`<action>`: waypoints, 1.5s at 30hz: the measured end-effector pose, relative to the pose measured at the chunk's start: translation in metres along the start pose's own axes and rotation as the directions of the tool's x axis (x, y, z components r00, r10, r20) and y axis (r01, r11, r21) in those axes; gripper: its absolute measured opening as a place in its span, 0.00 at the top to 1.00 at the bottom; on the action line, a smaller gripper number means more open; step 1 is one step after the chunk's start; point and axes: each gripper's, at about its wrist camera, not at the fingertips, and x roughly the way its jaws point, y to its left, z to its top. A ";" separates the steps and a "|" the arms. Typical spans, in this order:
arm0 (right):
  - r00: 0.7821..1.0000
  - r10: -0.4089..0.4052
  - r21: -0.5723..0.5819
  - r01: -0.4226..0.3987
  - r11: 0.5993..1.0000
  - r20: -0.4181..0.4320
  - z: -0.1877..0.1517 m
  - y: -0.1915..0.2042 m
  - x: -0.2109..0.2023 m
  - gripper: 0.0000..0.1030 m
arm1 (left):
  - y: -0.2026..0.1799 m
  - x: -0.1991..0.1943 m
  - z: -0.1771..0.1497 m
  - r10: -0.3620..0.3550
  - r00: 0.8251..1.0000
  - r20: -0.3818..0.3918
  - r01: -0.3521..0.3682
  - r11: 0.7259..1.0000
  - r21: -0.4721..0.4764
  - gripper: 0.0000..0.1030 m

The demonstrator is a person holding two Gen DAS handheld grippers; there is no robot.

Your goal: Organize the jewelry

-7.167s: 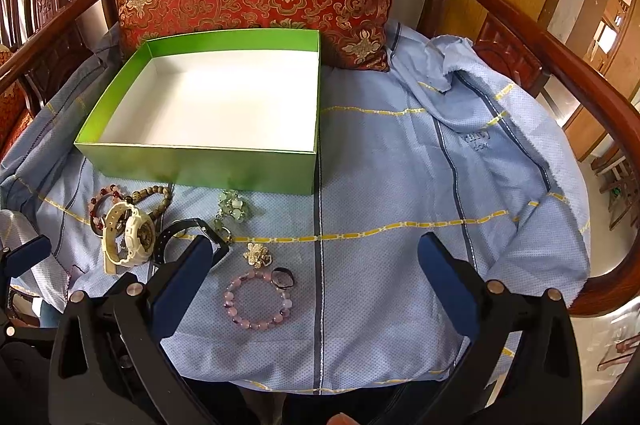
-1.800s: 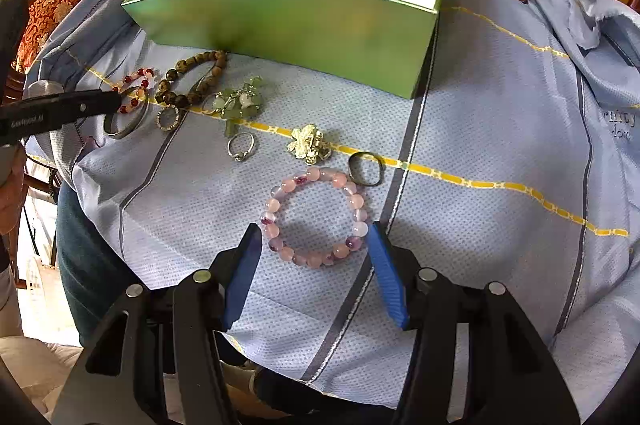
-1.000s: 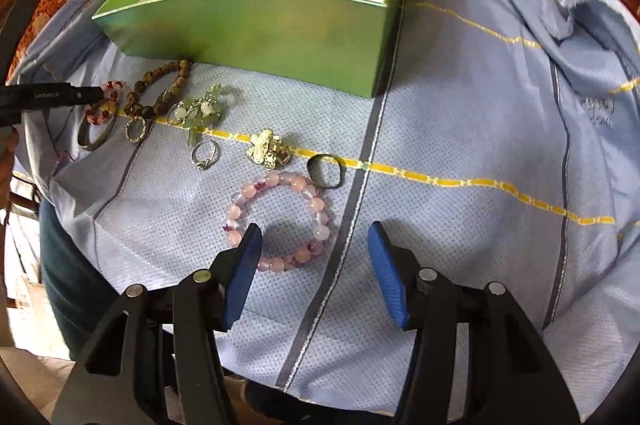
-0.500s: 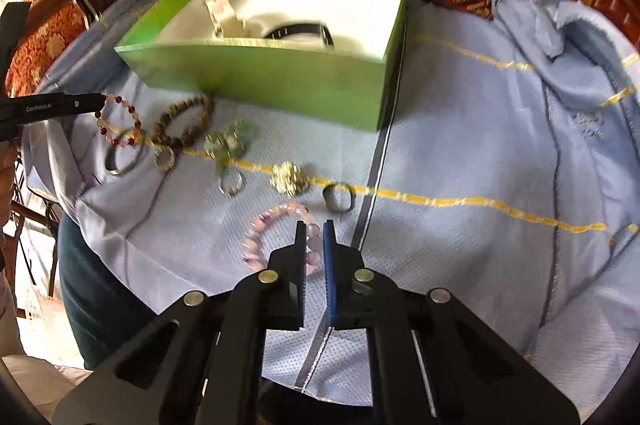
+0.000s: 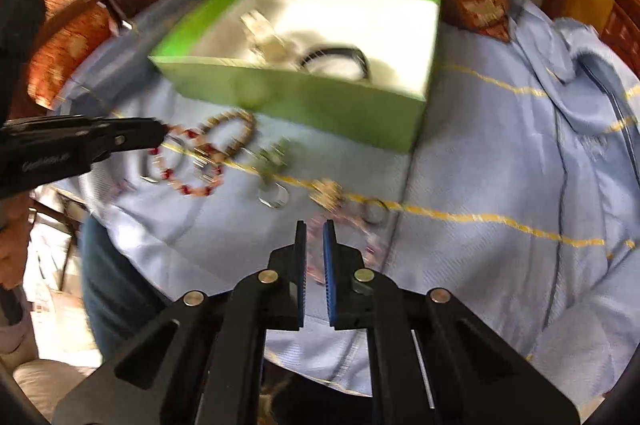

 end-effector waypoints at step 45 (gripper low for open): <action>0.995 -0.067 -0.146 0.057 0.988 -0.071 -0.015 0.040 0.053 0.42 | 0.036 0.030 -0.045 -0.012 0.995 -0.095 0.011 1.000 -0.010 0.67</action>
